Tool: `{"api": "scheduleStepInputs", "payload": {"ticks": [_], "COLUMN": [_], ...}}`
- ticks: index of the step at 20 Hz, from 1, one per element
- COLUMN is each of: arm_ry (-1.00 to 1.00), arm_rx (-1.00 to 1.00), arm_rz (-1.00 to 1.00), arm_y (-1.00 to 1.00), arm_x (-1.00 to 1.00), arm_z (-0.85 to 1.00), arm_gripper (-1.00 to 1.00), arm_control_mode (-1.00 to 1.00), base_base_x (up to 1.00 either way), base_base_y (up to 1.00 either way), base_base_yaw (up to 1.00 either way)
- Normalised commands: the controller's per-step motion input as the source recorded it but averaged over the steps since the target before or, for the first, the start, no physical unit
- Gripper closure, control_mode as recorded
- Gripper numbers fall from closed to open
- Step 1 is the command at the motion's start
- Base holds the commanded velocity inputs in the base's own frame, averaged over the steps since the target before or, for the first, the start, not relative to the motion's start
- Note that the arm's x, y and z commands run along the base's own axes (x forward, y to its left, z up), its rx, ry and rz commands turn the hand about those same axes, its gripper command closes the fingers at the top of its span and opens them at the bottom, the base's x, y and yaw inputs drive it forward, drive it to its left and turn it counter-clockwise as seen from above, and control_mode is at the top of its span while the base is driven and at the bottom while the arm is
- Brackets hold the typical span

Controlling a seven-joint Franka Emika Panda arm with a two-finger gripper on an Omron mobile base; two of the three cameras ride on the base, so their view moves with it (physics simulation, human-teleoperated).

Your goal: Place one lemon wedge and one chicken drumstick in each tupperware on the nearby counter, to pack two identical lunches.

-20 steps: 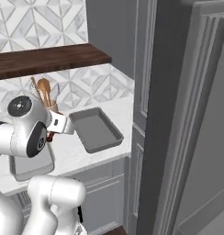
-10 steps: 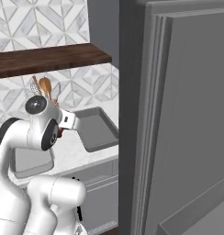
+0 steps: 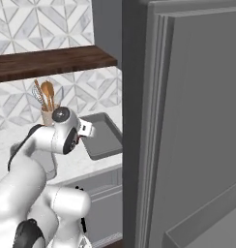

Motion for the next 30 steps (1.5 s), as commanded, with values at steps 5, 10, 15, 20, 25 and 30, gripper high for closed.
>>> {"api": "scheduleStepInputs", "payload": {"ticks": [5, 10, 15, 20, 25, 30], "arm_ry": [0.22, 0.06, -0.09, 0.00, 0.00, 0.00], "arm_rx": [0.00, 0.00, 0.00, 0.00, 0.00, 0.00], "arm_rz": [0.00, 0.00, 0.00, 0.00, 0.00, 0.00], "arm_y": [0.00, 0.00, 0.00, 0.00, 0.03, 0.12], "arm_x": [0.95, 0.57, 0.30, 0.64, 0.59, 0.55], "arm_z": [-0.06, -0.33, -0.64, -0.28, -0.13, -0.29], "arm_gripper": [1.00, 1.00, 1.00, 1.00, 1.00, -1.00], "arm_control_mode": [-1.00, -1.00, -1.00, -1.00, -1.00, -1.00], "base_base_x": [0.00, 0.00, 0.00, 0.00, 0.00, 0.00], "base_base_y": [0.00, 0.00, 0.00, 0.00, 0.00, 0.00], "base_base_yaw": [0.00, 0.00, 0.00, 0.00, 0.00, 0.00]}}
